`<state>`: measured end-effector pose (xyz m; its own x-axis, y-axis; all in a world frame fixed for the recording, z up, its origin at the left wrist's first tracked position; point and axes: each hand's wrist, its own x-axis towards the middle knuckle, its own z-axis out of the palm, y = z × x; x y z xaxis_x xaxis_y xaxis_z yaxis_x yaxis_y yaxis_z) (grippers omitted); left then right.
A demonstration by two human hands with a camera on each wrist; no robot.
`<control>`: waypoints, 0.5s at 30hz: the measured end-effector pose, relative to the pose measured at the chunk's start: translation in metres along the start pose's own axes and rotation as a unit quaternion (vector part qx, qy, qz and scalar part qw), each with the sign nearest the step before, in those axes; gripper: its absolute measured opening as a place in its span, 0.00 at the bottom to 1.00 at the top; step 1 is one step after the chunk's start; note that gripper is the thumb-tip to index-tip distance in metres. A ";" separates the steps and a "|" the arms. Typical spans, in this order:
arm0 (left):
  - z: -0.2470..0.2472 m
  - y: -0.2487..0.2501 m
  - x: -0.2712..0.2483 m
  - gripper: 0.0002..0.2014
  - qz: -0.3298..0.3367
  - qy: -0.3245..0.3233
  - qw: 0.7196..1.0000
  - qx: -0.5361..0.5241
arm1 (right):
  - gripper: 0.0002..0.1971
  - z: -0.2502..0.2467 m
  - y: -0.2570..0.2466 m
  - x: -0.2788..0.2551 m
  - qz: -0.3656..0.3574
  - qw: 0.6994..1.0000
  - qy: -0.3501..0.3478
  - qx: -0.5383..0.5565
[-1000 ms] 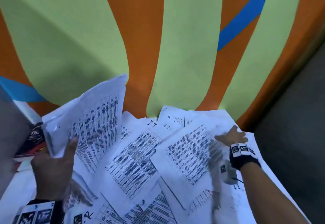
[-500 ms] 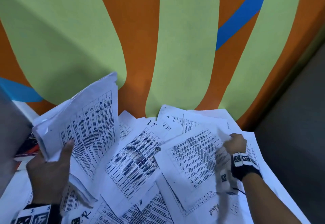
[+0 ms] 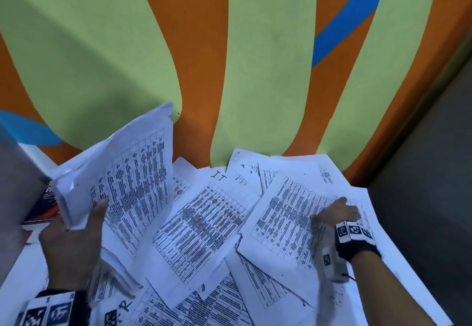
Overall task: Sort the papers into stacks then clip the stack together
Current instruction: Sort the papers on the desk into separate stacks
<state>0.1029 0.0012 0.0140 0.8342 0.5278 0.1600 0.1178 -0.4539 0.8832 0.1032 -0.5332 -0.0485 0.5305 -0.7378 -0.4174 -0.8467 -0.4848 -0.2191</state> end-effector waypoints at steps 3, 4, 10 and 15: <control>0.002 0.031 -0.019 0.33 0.023 -0.026 0.999 -0.032 | 0.42 0.004 -0.007 0.000 -0.016 0.999 0.015 0.044; 0.002 0.036 -0.024 0.33 0.031 -0.026 0.998 -0.039 | 0.34 0.004 -0.008 -0.001 -0.021 0.997 0.052 0.054; -0.006 0.070 -0.048 0.24 0.031 -0.028 0.997 -0.071 | 0.05 -0.008 -0.010 -0.030 -0.193 0.948 0.234 0.098; -0.014 0.065 -0.043 0.23 0.033 0.018 0.996 -0.080 | 0.15 -0.065 -0.019 -0.067 -0.329 0.884 0.223 0.246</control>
<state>0.0674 -0.0407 0.0712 0.8167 0.5281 0.2326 -0.0258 -0.3692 0.9290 0.0863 -0.5055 0.0410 0.7850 -0.5371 0.3088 -0.2059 -0.6963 -0.6876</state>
